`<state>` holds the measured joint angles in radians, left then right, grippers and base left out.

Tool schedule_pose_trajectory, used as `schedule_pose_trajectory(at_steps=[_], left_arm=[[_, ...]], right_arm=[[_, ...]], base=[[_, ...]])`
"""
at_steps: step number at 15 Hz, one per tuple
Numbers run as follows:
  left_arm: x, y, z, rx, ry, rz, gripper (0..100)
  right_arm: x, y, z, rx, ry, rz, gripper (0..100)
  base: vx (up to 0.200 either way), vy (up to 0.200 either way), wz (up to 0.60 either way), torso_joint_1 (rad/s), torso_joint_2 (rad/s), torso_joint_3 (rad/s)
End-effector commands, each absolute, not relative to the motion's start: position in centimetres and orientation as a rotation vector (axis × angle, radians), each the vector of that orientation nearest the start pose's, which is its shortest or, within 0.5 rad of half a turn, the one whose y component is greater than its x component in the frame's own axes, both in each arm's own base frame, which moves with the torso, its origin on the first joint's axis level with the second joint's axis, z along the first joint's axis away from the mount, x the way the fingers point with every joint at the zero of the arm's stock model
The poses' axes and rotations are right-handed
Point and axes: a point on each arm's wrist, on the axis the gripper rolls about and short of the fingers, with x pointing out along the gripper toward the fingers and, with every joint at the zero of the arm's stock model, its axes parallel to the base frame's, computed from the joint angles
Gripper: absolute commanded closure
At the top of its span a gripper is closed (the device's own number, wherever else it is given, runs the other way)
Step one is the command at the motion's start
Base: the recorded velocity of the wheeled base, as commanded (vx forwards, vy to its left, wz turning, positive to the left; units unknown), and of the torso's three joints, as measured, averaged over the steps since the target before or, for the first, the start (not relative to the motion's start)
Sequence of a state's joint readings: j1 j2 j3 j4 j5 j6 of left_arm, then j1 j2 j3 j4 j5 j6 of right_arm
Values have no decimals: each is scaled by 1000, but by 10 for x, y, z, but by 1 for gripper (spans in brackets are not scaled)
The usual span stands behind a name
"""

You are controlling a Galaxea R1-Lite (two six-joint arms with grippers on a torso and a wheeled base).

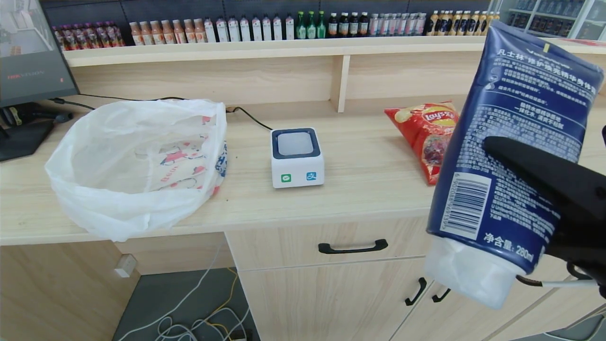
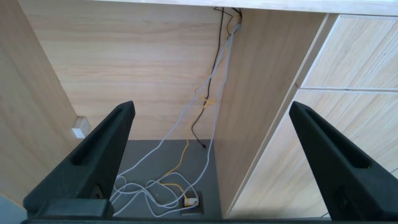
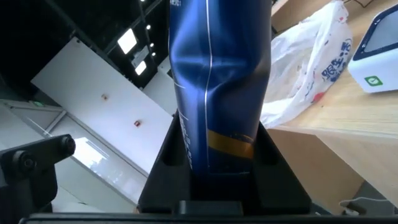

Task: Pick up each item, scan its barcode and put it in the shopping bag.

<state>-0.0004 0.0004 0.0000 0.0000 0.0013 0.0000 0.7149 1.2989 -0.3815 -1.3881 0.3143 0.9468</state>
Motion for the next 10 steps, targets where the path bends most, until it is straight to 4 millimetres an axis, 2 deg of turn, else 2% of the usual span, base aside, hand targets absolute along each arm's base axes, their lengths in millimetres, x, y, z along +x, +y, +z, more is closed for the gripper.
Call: schedule_pose_trajectory(at_steps=[1,5,10], left_arm=[[-23,0,75,0,0,0,0],[-23,0,75,0,0,2,0],[-23,0,75,0,0,2,0]], right_arm=[[138,133,239,942,52,1180,100],[135,145,236,958,66,1238,100],[131,147,237,958,71,1257,100]], base=[[0,0,0,0,0,0],[0,0,0,0,0,0],[0,0,0,0,0,0]])
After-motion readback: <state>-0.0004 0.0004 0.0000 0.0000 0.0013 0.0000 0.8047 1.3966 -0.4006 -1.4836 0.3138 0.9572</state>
